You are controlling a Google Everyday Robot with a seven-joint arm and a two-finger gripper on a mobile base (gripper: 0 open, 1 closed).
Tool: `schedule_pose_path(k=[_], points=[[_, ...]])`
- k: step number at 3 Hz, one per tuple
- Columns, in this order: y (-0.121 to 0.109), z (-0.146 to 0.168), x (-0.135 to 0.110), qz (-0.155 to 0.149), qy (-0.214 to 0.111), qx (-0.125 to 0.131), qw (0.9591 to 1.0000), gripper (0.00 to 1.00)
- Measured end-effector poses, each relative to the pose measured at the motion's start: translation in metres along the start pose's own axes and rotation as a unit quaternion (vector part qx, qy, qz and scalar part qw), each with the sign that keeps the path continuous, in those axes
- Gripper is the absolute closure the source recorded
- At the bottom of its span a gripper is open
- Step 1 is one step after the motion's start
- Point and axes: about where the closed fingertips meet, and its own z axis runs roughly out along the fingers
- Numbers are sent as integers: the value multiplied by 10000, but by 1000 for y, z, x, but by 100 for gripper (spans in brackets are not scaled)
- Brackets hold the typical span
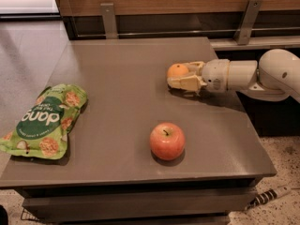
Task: Pick orange
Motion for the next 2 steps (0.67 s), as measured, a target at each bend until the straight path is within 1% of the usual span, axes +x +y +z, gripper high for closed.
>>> schedule_pose_path(k=[1,2], points=[[7,-8,-29,-240,62,-2,9997,100],[17,-22,-77,-675,120,78,9976,100]])
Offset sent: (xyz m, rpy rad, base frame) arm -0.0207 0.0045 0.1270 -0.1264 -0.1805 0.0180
